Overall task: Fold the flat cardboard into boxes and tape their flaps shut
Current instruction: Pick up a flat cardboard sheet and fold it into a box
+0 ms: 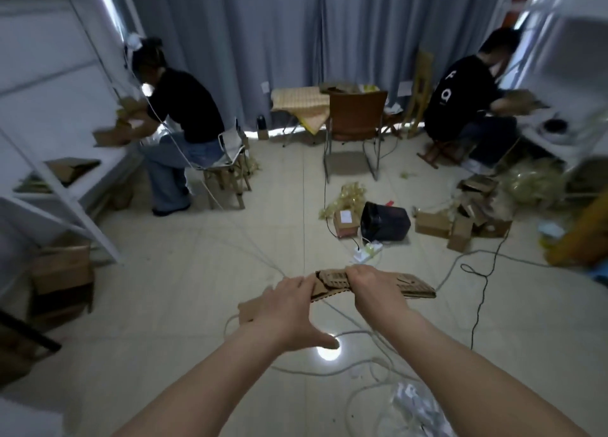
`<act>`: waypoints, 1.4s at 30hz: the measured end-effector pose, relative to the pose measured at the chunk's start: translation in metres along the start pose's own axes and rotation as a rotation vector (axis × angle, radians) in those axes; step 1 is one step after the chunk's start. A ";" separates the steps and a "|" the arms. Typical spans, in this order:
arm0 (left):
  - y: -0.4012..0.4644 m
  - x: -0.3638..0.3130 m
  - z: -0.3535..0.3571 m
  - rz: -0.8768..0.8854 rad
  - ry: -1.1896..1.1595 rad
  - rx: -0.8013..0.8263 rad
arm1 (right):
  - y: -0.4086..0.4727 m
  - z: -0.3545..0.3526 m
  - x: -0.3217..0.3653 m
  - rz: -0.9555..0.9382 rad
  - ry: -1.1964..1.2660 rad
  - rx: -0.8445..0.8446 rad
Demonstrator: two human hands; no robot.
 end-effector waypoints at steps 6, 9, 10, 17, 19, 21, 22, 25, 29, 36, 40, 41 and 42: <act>-0.002 0.037 -0.048 0.113 0.178 -0.230 | 0.001 -0.049 0.035 0.009 -0.113 -0.031; 0.002 0.051 -0.063 0.195 0.218 -0.293 | 0.005 -0.057 0.044 0.021 -0.097 -0.052; 0.005 0.054 -0.067 0.215 0.217 -0.322 | 0.007 -0.059 0.043 0.031 -0.093 -0.060; 0.050 0.077 -0.085 0.240 0.165 -0.387 | 0.041 -0.051 0.003 0.097 -0.116 -0.043; 0.070 0.081 -0.088 0.223 0.183 -0.356 | 0.062 -0.043 -0.006 0.072 -0.123 -0.020; 0.097 0.082 -0.093 0.190 0.195 -0.328 | 0.090 -0.037 -0.015 0.032 -0.156 -0.002; 0.112 0.081 -0.097 0.166 0.197 -0.312 | 0.105 -0.034 -0.020 0.012 -0.176 0.010; 0.164 0.074 -0.110 0.098 0.192 -0.321 | 0.156 -0.024 -0.044 -0.015 -0.181 0.047; 0.223 0.053 -0.133 0.046 0.169 -0.322 | 0.217 -0.028 -0.082 -0.037 -0.167 0.066; 0.305 0.043 -0.162 -0.015 0.151 -0.312 | 0.303 -0.029 -0.111 -0.109 -0.165 0.014; 0.357 0.049 -0.174 0.003 0.119 -0.288 | 0.353 -0.015 -0.117 -0.134 -0.153 -0.012; 0.373 0.052 -0.178 0.018 0.111 -0.280 | 0.369 -0.011 -0.118 -0.145 -0.163 -0.015; 0.390 0.055 -0.183 0.044 0.105 -0.276 | 0.386 -0.007 -0.121 -0.151 -0.173 -0.018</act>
Point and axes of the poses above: each hand's wrist, its own y-axis towards the middle knuckle, its own z-axis out of the palm, x = y × z, the point moved 2 cm from there along y, towards the middle knuckle, and after that the axes turned 10 degrees about -y, right-handed, at the moved point
